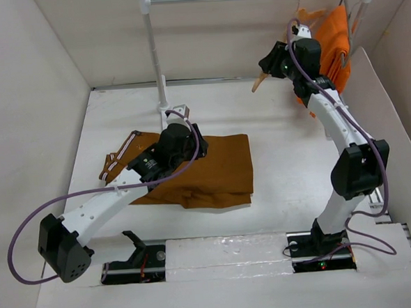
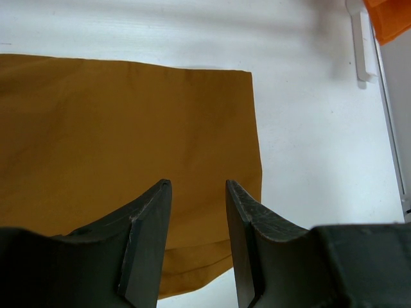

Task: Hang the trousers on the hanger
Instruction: Pick up the hanger from the clothesline.

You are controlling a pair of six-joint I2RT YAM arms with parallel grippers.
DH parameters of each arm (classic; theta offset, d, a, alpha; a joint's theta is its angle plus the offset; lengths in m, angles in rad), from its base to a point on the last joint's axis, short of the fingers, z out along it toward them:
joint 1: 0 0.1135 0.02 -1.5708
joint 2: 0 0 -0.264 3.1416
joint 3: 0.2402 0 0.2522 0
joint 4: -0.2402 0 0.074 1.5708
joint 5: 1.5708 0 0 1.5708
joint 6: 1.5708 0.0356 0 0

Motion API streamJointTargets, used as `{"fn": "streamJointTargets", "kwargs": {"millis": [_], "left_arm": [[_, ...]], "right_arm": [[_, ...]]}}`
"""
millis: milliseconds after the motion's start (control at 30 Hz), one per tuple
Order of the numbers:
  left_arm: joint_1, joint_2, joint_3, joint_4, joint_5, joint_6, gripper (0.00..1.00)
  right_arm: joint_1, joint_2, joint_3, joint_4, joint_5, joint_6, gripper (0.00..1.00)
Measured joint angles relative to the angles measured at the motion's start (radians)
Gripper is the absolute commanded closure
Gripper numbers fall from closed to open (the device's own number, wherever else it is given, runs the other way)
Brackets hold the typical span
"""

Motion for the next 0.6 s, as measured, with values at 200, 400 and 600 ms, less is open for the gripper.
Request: {"fn": "streamJointTargets", "kwargs": {"millis": [200, 400, 600], "left_arm": [[0.0, 0.006, 0.002, -0.003, 0.0, 0.0, 0.59], [0.0, 0.08, 0.165, -0.047, 0.024, 0.008, 0.46], [0.0, 0.156, 0.398, -0.057, 0.077, 0.02, 0.37]], "right_arm": [[-0.01, -0.019, -0.143, 0.133, -0.034, 0.039, 0.89], [-0.005, -0.091, -0.159, 0.133, -0.048, 0.007, 0.99], [0.01, -0.215, -0.175, 0.064, -0.051, -0.059, 1.0]]}}
